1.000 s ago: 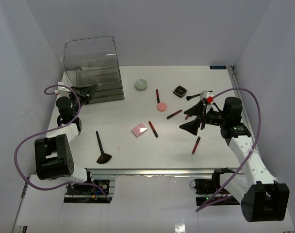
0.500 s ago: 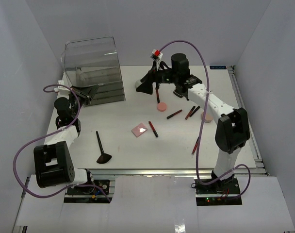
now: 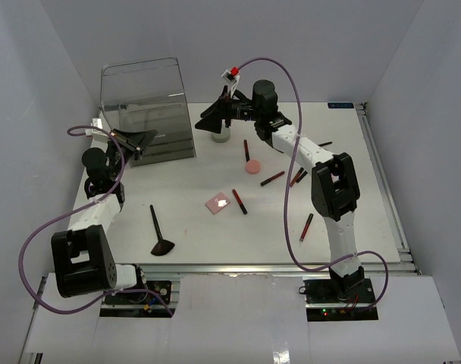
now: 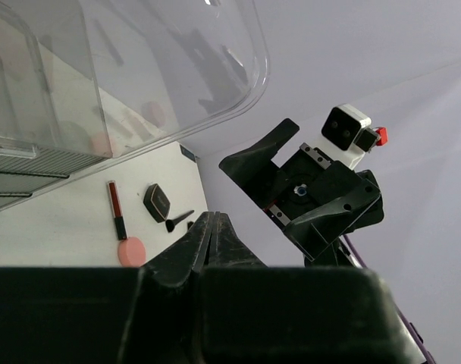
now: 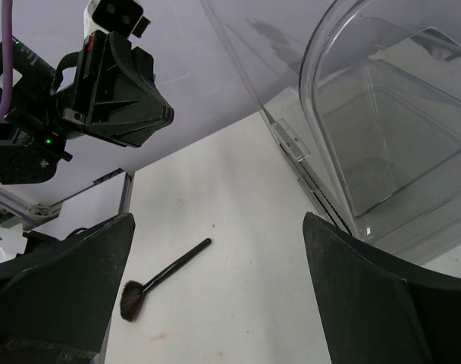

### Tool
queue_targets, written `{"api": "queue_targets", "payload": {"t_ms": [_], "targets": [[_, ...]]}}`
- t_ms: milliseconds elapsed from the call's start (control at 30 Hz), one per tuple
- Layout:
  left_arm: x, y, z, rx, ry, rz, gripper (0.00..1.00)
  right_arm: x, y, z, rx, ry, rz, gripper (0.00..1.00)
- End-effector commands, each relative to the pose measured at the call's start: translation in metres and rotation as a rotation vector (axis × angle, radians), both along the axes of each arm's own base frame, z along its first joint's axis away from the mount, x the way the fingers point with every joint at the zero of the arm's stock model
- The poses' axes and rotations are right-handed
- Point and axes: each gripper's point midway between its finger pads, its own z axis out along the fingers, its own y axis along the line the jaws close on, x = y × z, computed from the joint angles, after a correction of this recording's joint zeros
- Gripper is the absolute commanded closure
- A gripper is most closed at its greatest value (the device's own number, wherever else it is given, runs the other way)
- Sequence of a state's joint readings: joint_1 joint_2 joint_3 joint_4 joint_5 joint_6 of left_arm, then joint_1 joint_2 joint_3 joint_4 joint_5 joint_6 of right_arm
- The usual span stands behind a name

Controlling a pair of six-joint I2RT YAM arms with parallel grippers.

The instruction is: Organize the makeup

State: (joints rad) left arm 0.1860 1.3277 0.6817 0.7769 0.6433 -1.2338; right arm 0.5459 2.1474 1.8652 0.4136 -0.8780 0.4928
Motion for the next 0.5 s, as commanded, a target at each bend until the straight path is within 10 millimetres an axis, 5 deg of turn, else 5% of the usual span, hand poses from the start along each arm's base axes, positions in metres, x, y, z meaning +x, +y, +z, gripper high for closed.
{"api": "queue_targets", "payload": {"t_ms": [0, 67, 200, 467], "targets": [[-0.006, 0.002, 0.003, 0.048, -0.008, 0.033, 0.95, -0.005, 0.006, 0.018, 0.044, -0.047, 0.018, 0.01], [-0.005, 0.009, -0.028, 0.018, 0.07, 0.08, 0.85, -0.005, 0.004, 0.01, 0.024, -0.055, 0.013, 0.02], [0.003, 0.017, -0.047, -0.001, 0.093, 0.135, 0.63, -0.015, 0.0, -0.002, 0.0, -0.048, 0.028, 0.02], [0.034, 0.029, -0.067, -0.018, 0.124, 0.179, 0.48, -0.052, -0.017, -0.012, -0.032, -0.125, 0.121, 0.06]]}}
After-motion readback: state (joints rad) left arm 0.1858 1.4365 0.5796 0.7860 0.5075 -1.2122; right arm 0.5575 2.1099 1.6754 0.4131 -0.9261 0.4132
